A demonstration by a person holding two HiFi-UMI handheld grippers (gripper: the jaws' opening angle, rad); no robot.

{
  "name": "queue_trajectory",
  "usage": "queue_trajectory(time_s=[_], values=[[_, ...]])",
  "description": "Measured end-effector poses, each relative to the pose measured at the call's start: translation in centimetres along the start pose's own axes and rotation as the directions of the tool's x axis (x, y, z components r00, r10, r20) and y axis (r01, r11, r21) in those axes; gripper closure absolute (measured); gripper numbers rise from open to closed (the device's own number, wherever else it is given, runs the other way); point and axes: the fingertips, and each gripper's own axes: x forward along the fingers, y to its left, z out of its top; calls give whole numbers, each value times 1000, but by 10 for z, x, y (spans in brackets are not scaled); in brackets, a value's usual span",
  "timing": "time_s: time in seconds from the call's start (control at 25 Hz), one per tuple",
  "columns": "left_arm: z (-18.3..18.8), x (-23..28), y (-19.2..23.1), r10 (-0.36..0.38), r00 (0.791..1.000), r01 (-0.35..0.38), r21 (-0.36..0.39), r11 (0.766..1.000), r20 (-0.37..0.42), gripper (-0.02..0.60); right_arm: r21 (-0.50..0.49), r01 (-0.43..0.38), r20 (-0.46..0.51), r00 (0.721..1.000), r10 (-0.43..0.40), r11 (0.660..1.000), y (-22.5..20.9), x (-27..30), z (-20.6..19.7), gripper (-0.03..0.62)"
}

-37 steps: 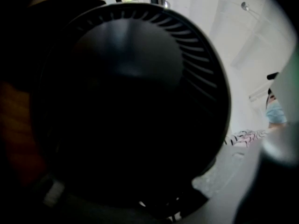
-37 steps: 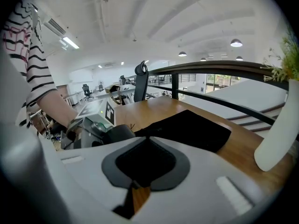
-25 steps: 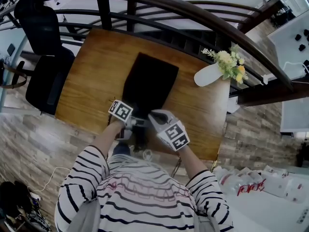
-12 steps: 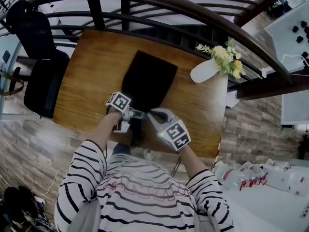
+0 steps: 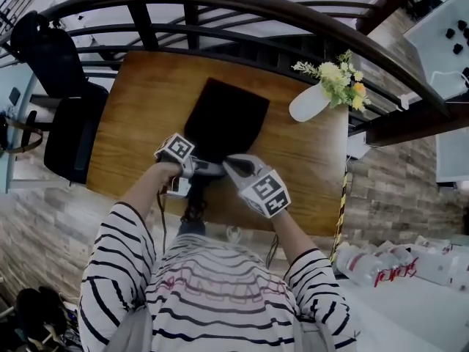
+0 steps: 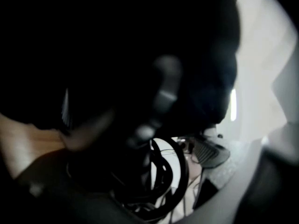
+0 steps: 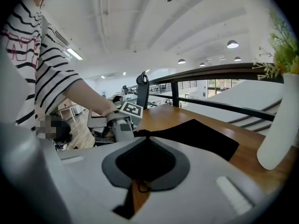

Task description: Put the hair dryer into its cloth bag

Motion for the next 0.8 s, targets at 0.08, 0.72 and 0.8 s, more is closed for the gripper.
queue_trajectory(time_s=[0.08, 0.72, 0.8], values=[[-1, -6, 5, 99, 995, -98, 78, 992, -10, 32, 14, -7, 9, 1000, 7, 1000, 5, 3, 2, 583], [-18, -15, 27, 555, 812, -560, 506, 656, 179, -14, 56, -42, 23, 999, 41, 998, 19, 1, -9, 582], [-20, -19, 32, 605, 775, -600, 513, 614, 183, -14, 52, -44, 18, 999, 43, 998, 22, 2, -11, 583]])
